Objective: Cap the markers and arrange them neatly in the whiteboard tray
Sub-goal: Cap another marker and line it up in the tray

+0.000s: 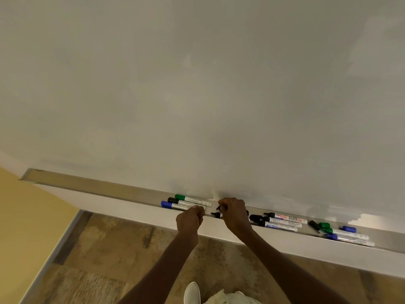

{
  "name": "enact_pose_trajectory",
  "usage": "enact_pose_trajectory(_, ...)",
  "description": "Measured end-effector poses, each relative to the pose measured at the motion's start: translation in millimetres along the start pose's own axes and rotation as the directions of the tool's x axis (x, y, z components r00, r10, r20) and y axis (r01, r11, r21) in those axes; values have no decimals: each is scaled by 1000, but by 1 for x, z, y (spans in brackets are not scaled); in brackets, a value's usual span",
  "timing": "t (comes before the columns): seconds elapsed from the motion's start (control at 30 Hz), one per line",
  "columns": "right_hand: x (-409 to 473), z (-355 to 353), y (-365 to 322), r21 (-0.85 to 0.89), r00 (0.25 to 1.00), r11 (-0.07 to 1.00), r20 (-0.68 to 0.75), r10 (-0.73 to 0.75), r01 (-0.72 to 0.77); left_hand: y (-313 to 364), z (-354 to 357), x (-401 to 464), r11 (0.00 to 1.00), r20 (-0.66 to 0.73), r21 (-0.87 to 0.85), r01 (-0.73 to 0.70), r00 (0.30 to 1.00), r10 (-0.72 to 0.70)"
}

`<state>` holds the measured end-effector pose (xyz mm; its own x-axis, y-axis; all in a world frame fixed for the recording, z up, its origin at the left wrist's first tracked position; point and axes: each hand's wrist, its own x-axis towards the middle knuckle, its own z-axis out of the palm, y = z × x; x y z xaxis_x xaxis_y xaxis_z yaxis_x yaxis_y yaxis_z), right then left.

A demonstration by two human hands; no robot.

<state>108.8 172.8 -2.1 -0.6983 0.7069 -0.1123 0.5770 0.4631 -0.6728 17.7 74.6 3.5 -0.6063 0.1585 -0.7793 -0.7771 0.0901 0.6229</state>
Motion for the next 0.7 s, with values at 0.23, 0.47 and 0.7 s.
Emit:
enact_pose_trajectory(0.23, -21, -3, 25, -446, 972, 864, 121, -202, 235, -9, 8, 6, 997, 55, -8, -73, 996, 74)
enact_pose_trajectory(0.47, -22, -1, 32, -543, 965, 798, 172, -197, 260, -16, 11, 4, 970, 53, 119, -213, 977, 208)
enact_pose_trajectory(0.7, -20, -8, 26, -428, 967, 868, 91, -238, 254, -11, 17, -5, 882, 63, 256, -395, 918, 392)
